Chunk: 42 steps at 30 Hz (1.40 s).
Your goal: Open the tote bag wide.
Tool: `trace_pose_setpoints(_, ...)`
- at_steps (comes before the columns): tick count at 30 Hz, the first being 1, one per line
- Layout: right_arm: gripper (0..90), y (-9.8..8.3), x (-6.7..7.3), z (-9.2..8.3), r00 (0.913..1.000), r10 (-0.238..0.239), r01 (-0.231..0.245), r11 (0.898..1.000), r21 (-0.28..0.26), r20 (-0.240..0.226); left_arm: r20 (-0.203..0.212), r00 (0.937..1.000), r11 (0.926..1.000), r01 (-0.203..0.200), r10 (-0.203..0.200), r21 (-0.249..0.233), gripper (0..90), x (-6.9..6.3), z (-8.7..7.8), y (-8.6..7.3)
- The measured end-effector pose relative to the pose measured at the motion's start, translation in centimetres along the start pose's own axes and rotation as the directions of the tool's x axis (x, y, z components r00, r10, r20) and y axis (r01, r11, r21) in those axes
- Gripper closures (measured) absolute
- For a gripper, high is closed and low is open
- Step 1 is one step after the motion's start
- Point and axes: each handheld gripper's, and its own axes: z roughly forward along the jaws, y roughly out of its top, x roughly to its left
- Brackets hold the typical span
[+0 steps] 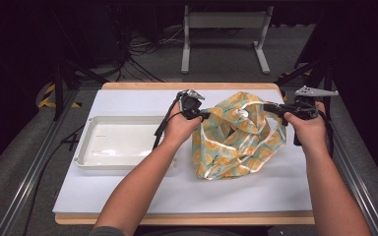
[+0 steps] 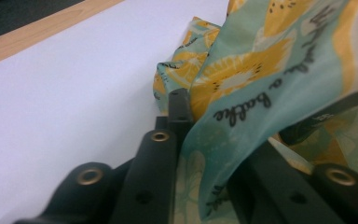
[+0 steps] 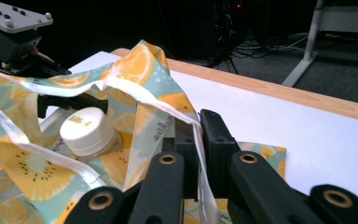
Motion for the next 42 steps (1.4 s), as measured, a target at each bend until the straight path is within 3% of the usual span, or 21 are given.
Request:
trace_pose_setpoints(1,86.6,-0.1,0.0,0.1,1.0,-0.003,0.003,1.0,0.005,0.001,-0.012,0.9999,0.9998,-0.002,0.002,-0.021,72.9,-0.1,-0.1,0.0)
trace_pose_setpoints(3,86.6,-0.1,0.1,0.1,0.9999,-0.009,0.009,1.0,0.005,0.005,-0.046,0.9989,0.9961,-0.015,0.011,-0.087,40.3,-0.5,-0.6,0.0)
trace_pose_setpoints(4,86.6,-0.1,0.1,0.1,1.0,-0.009,0.009,1.0,0.003,0.002,-0.043,0.999,0.9945,-0.019,0.014,-0.104,31.9,-0.7,-0.9,0.0)
trace_pose_setpoints(7,86.6,-0.1,0.2,0.0,0.9999,-0.012,0.012,1.0,0.001,0.0,-0.046,0.9978,0.989,-0.053,0.047,-0.138,19.2,-1.7,-2.4,-0.1)
trace_pose_setpoints(10,86.7,-0.1,0.2,0.0,0.9999,-0.013,0.013,1.0,-0.001,-0.001,-0.065,0.995,0.9807,-0.086,0.076,-0.175,13.6,-2.9,-4.1,-0.2)
trace_pose_setpoints(13,86.7,-0.1,0.3,0.0,0.9999,-0.012,0.012,1.0,-0.003,-0.002,-0.072,0.9939,0.976,-0.097,0.084,-0.195,12.1,-3.8,-5.5,-0.3)
trace_pose_setpoints(15,86.8,-0.1,0.4,0.1,0.9999,-0.014,0.014,1.0,-0.004,-0.004,-0.072,0.9916,0.9655,-0.121,0.107,-0.231,11.9,-5.0,-7.0,-0.4)
trace_pose_setpoints(17,86.8,-0.1,0.5,0.0,0.9999,-0.013,0.013,1.0,-0.004,-0.005,-0.07,0.9894,0.9618,-0.14,0.127,-0.235,12.2,-5.9,-7.8,-0.6)
trace_pose_setpoints(19,86.7,-0.1,0.5,0.0,0.9999,-0.013,0.013,1.0,-0.007,-0.004,-0.042,0.989,0.9625,-0.147,0.141,-0.228,15.1,-6.9,-8.3,-0.9)
trace_pose_setpoints(22,86.8,-0.1,0.4,-0.1,0.9999,-0.014,0.014,1.0,-0.01,-0.004,0.034,0.988,0.9676,-0.14,0.151,-0.21,21.3,-8.1,-8.2,-1.4)
trace_pose_setpoints(26,86.5,-0.1,0.5,0.0,0.9999,-0.012,0.012,1.0,-0.011,-0.006,0.039,0.9806,0.9645,-0.181,0.192,-0.192,20.4,-9.2,-7.4,-1.7)
trace_pose_setpoints(30,86.2,-0.1,0.5,-0.1,0.9999,-0.011,0.011,1.0,-0.012,-0.004,0.102,0.979,0.9682,-0.154,0.177,-0.197,22.8,-9.9,-6.6,-1.7)
trace_pose_setpoints(34,86.0,-0.1,0.5,-0.2,0.9999,-0.01,0.01,1.0,-0.017,-0.004,0.121,0.9787,0.9711,-0.141,0.166,-0.192,23.8,-10.1,-5.5,-1.5)
trace_pose_setpoints(37,85.9,-0.2,0.6,-0.2,0.9999,-0.014,0.014,1.0,-0.016,-0.006,0.127,0.9833,0.9719,-0.101,0.13,-0.212,24.9,-10.0,-4.8,-1.2)
trace_pose_setpoints(40,85.8,-0.2,0.7,-0.1,0.9998,-0.016,0.016,1.0,-0.015,-0.007,0.155,0.9866,0.9729,-0.015,0.051,-0.231,25.0,-9.8,-4.0,-0.7)
trace_pose_setpoints(42,85.6,-0.2,0.7,-0.1,0.9999,-0.015,0.015,1.0,-0.015,-0.007,0.146,0.9888,0.9711,0.007,0.029,-0.239,25.0,-9.6,-3.6,-0.4)
